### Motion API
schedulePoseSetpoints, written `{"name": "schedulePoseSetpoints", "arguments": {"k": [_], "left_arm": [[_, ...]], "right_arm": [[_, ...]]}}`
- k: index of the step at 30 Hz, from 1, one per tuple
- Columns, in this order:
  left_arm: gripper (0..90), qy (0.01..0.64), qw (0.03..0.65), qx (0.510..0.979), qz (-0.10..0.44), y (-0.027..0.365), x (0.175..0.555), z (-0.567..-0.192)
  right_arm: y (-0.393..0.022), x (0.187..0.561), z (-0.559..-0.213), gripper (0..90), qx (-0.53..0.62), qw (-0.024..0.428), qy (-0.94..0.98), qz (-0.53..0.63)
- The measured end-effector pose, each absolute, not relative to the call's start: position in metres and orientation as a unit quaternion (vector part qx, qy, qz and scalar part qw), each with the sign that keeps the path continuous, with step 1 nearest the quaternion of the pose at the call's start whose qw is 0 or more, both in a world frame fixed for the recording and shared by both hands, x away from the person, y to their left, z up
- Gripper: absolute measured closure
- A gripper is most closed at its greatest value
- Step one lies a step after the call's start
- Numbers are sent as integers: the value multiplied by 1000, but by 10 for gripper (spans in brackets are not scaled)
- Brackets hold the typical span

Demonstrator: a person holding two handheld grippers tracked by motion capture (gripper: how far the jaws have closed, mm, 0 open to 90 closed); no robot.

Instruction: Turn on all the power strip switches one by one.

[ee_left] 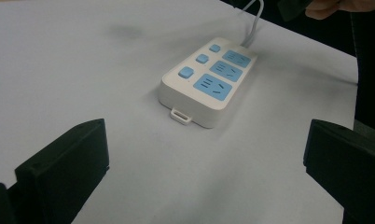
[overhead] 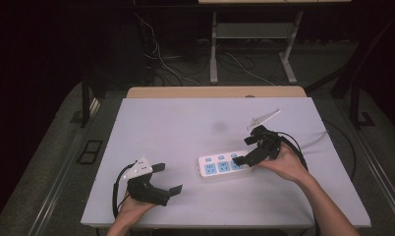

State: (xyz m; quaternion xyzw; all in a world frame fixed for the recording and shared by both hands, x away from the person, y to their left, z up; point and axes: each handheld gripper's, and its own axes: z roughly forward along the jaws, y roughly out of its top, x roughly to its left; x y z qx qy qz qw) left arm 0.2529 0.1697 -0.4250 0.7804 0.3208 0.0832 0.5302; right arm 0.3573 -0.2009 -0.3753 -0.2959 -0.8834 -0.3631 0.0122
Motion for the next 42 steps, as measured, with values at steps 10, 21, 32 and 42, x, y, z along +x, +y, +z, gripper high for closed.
{"name": "schedulePoseSetpoints", "arguments": {"k": [10,21,32,42], "left_arm": [[0,322,530,780,85,171,254,-425],[0,322,533,778,84,171,254,-426],[0,322,531,779,84,170,255,-427],[0,322,530,780,84,171,255,-427]], "right_arm": [[-200,366,-382,381,-298,21,-887,-351],[-198,376,-392,596,-294,34,-891,-345],[-192,380,-399,874,-283,38,-895,-344],[-189,383,-404,897,-284,30,-897,-338]]}}
